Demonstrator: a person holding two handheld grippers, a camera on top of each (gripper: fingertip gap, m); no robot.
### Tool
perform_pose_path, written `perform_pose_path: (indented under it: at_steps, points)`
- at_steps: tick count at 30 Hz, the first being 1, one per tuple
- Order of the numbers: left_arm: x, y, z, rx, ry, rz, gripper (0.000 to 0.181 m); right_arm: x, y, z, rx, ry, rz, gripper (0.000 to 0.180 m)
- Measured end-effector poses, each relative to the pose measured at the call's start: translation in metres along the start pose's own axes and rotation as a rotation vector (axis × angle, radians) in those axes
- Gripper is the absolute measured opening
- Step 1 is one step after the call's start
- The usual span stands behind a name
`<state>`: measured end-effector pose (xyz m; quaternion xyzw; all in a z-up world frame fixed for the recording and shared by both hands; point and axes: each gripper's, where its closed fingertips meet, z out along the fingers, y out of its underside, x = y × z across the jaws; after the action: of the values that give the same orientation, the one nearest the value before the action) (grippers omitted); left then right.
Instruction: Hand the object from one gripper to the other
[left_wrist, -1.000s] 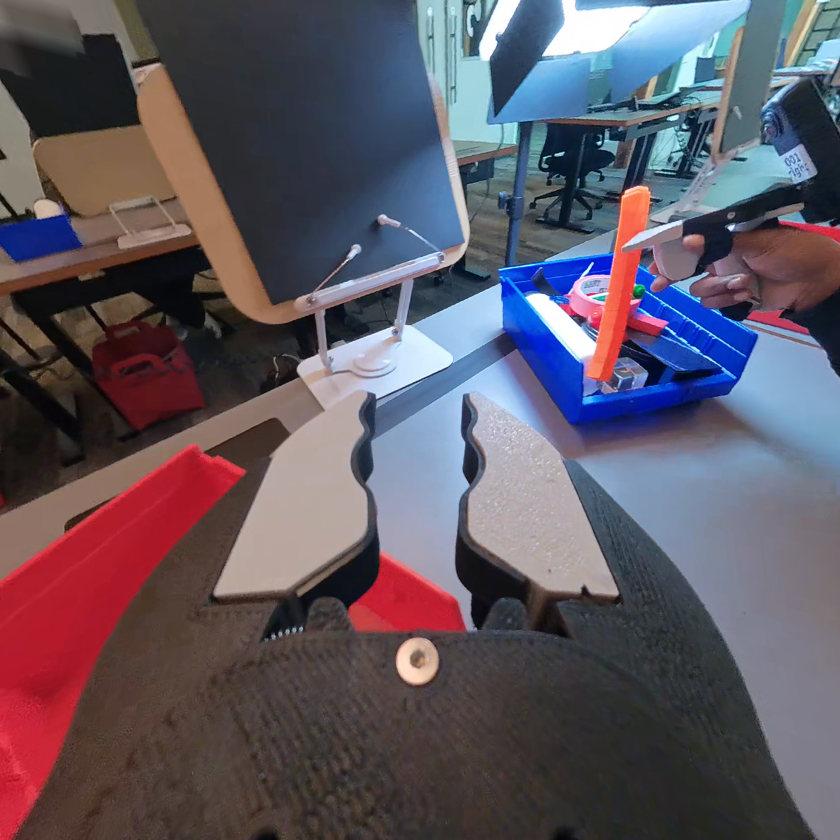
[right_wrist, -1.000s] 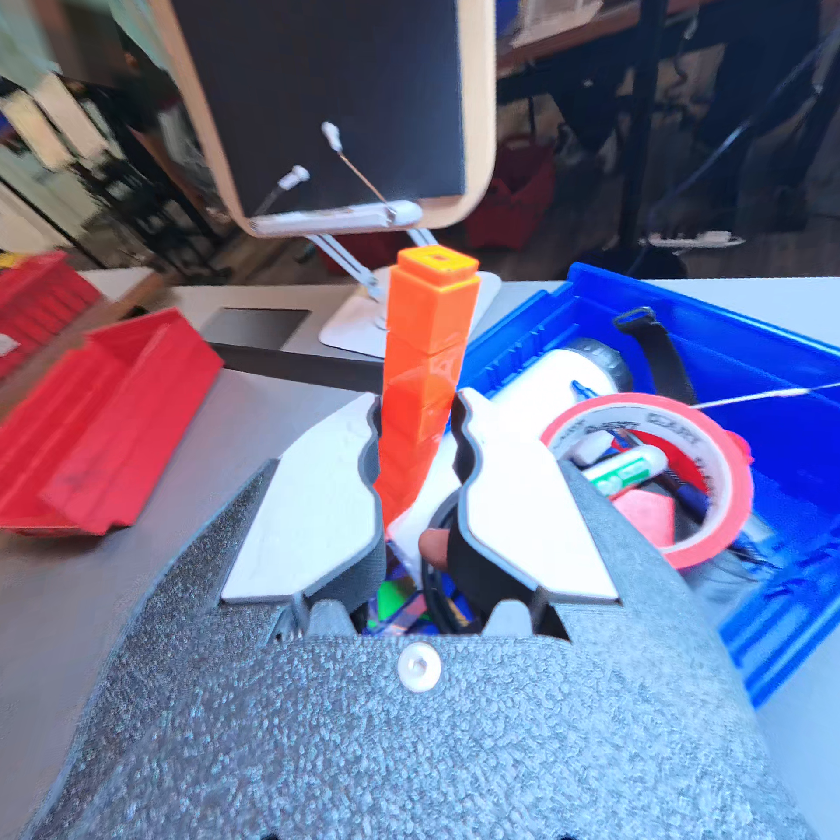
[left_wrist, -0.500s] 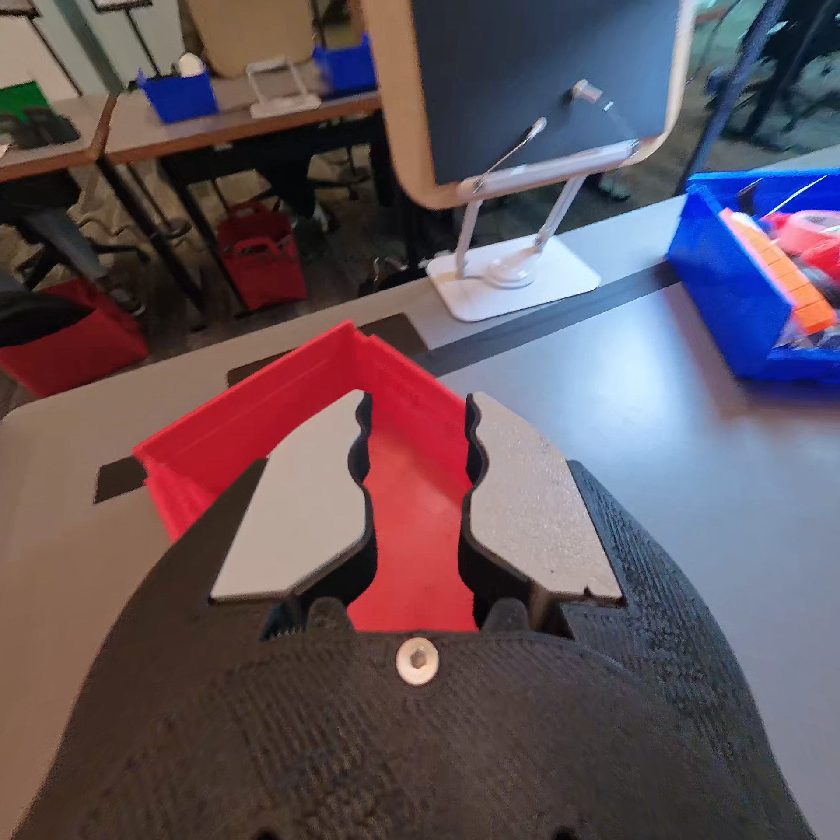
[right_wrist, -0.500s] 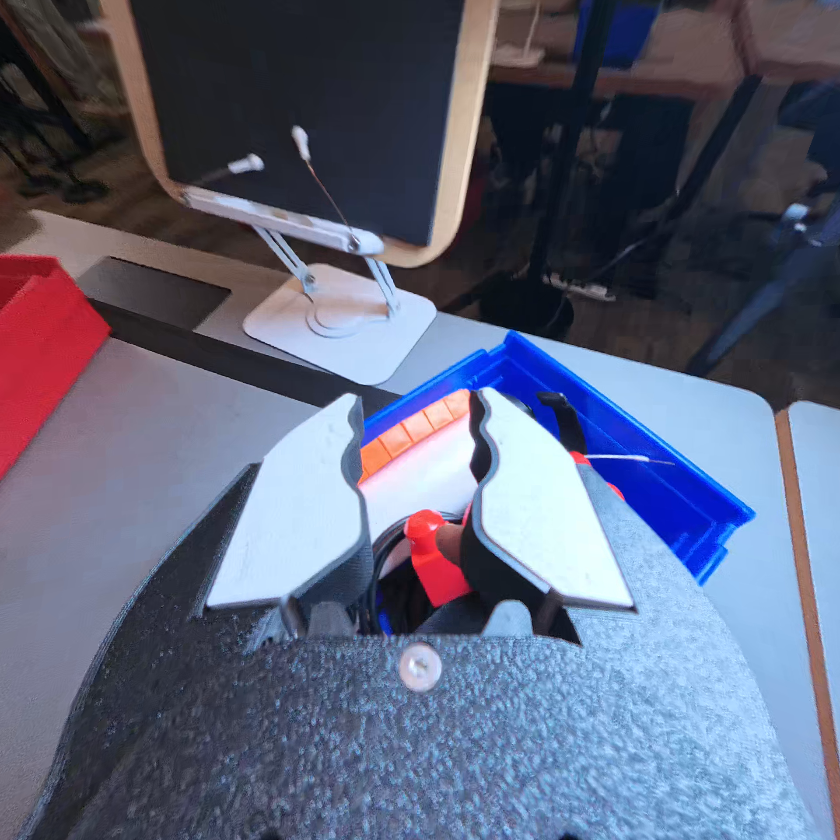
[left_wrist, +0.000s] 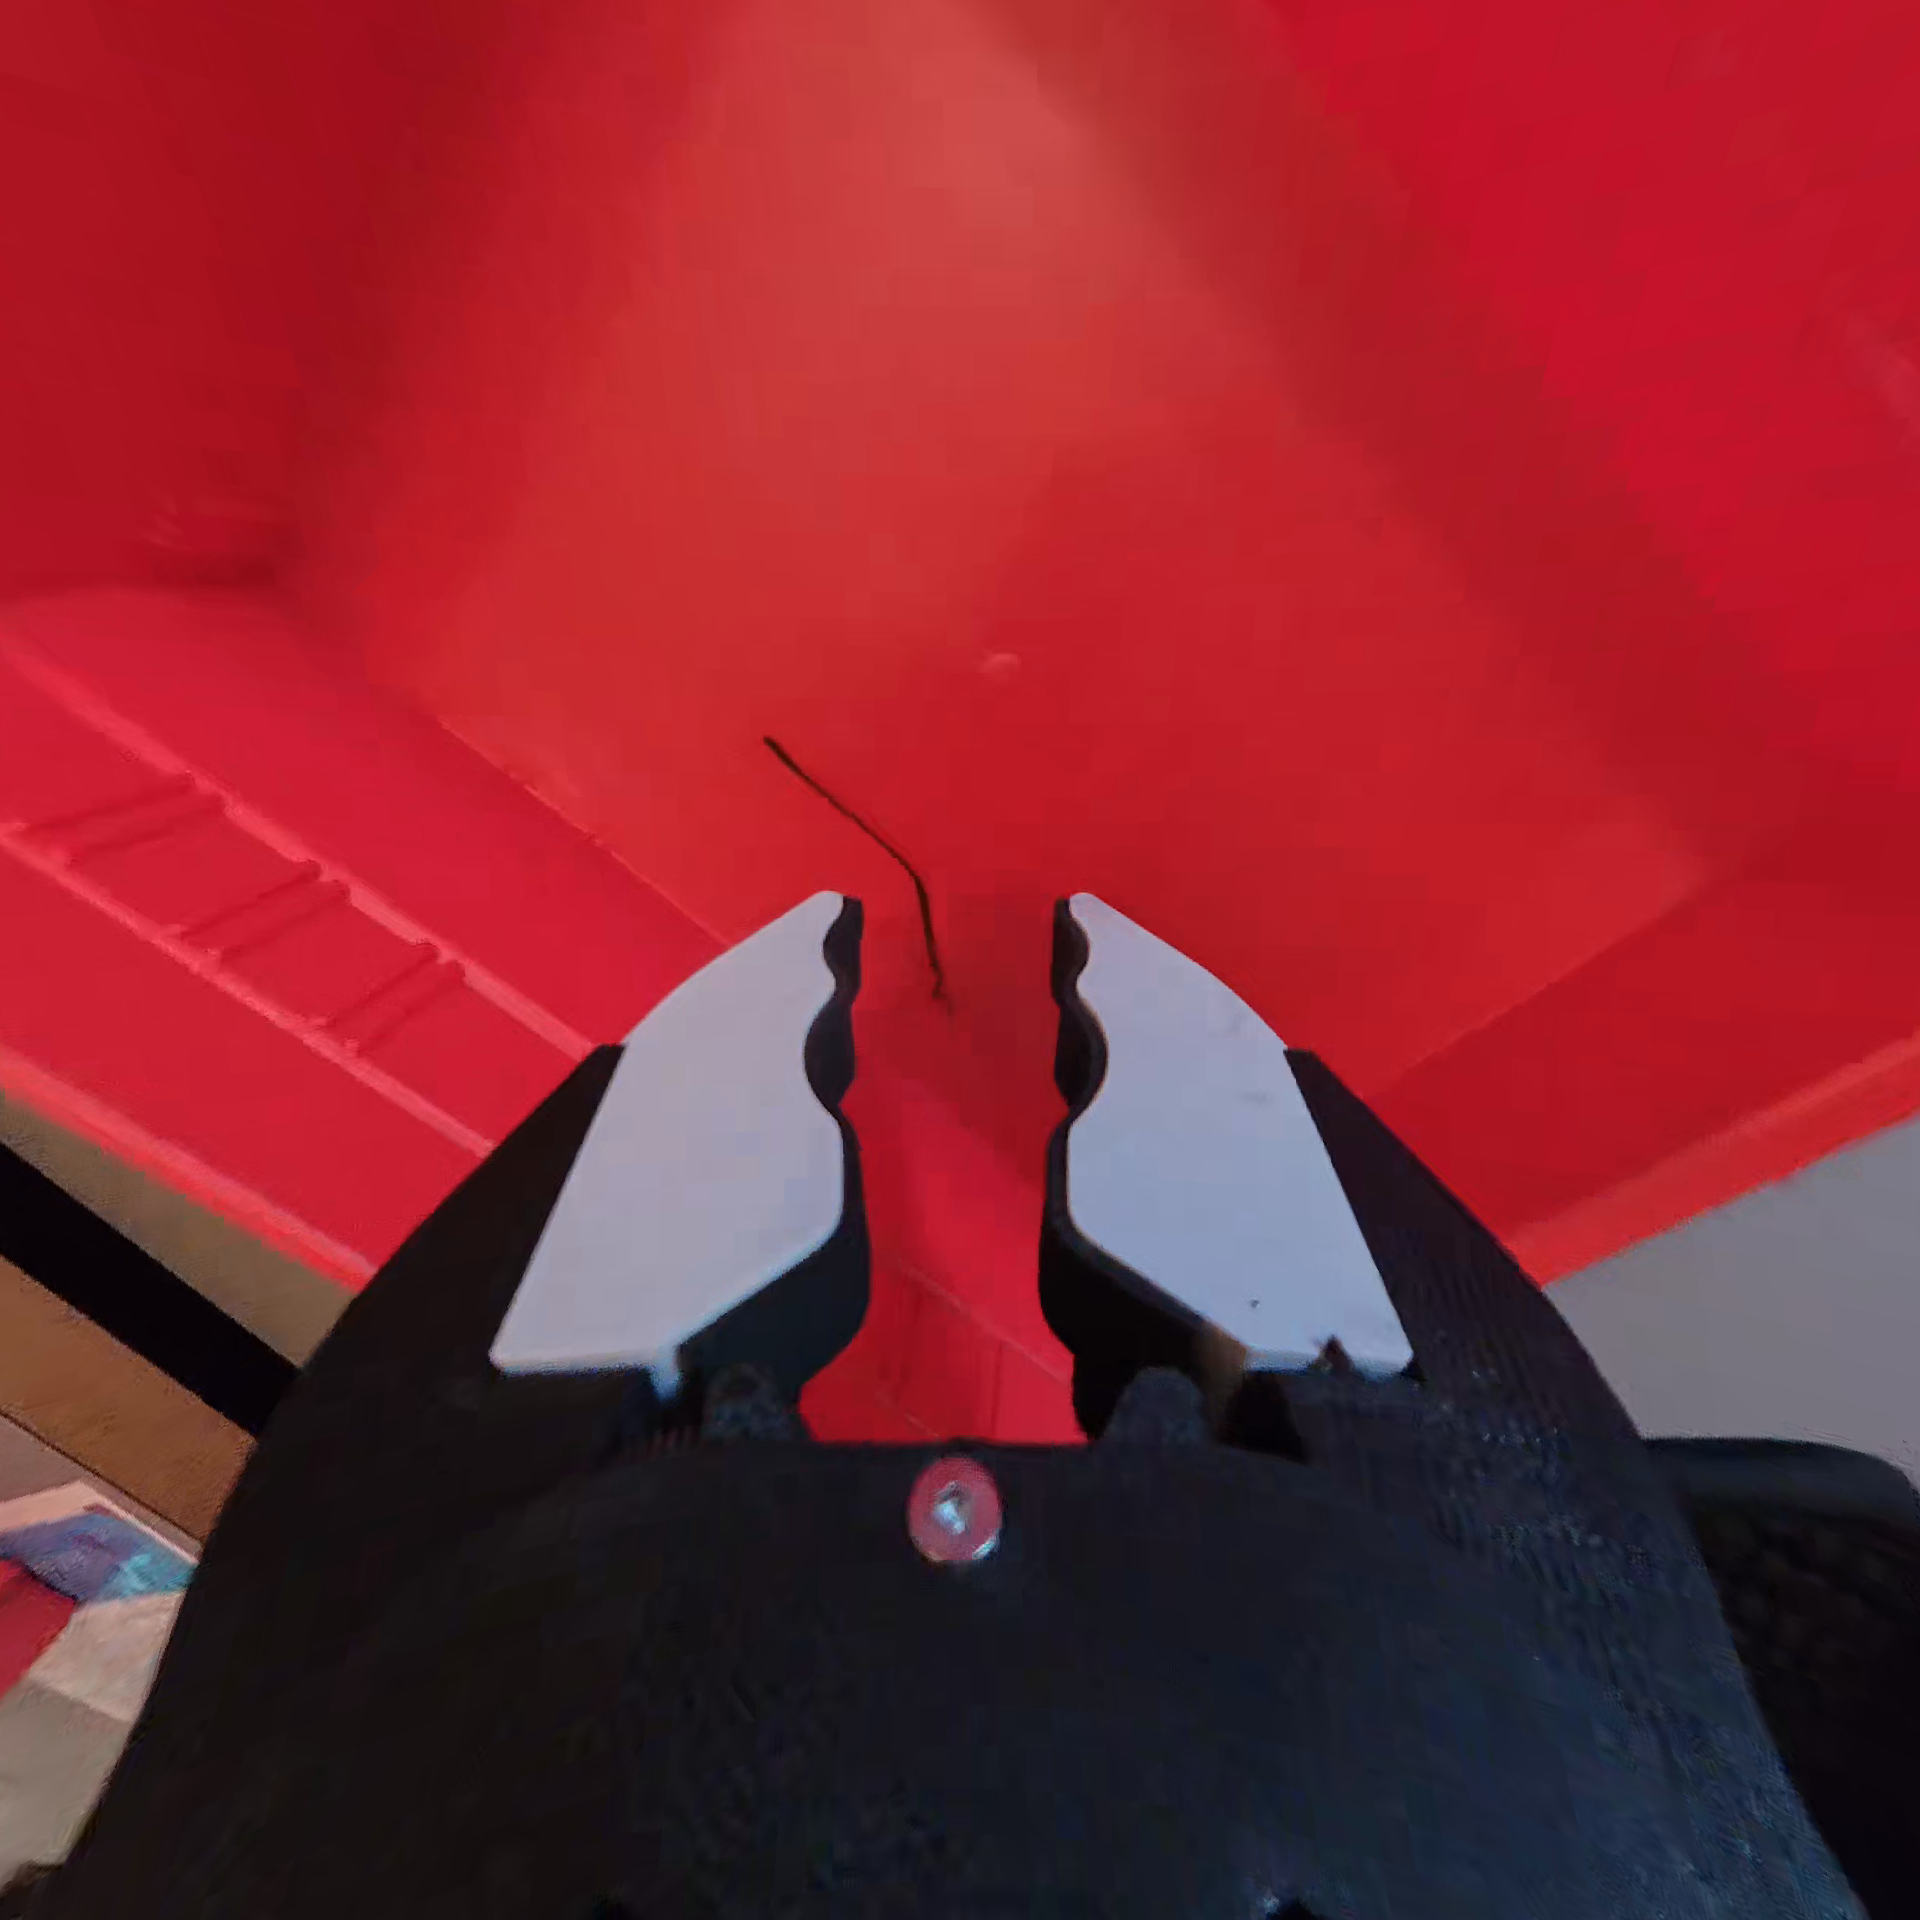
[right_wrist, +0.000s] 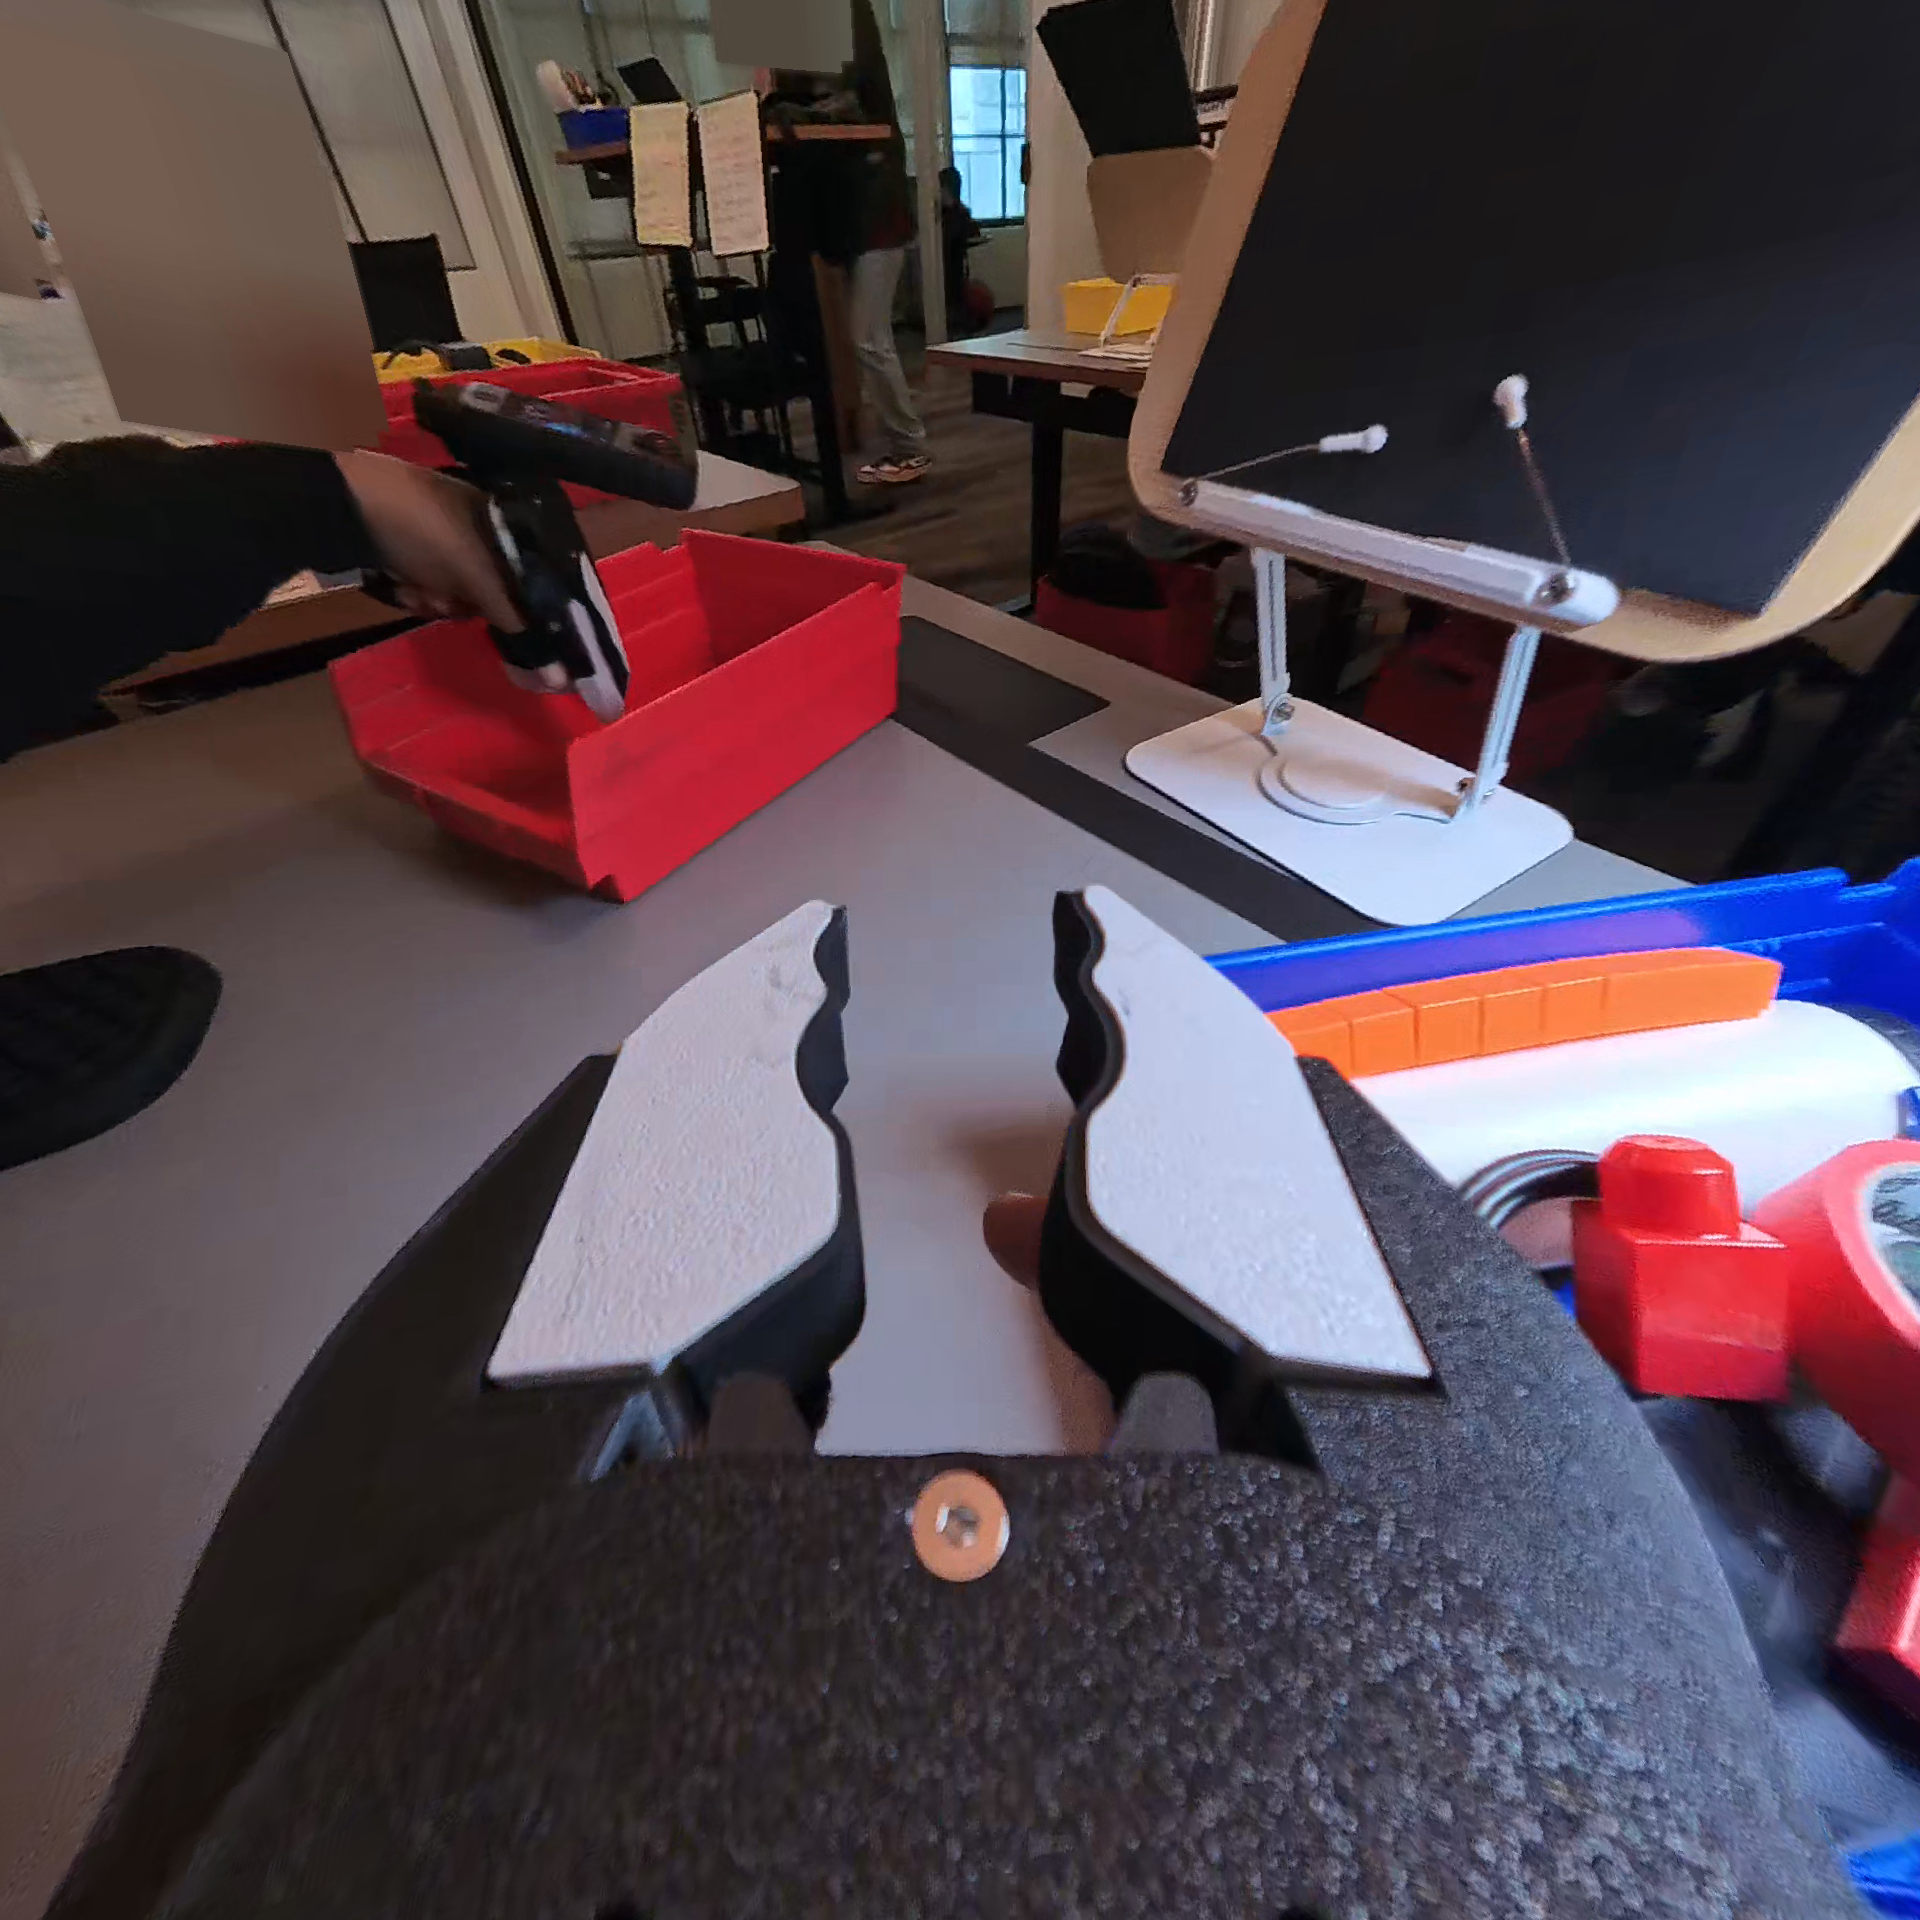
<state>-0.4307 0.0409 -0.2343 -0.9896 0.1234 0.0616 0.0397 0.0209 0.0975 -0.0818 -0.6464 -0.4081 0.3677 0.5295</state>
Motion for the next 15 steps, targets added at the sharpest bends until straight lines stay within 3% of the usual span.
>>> perform_pose_path:
  at_steps: [6,12,15]
  points:
    - [-0.021,0.008,0.027,-0.162,-0.023,-0.139,0.030,-0.008,0.019,0.002,-0.024,-0.048,0.040,0.036]
    - [-0.020,-0.002,0.037,-0.121,0.047,-0.225,0.017,-0.007,0.025,0.001,-0.012,-0.075,0.092,0.031]
    - [-0.014,-0.005,0.038,-0.101,0.089,-0.210,0.001,-0.008,0.025,0.001,-0.004,-0.086,0.109,0.029]
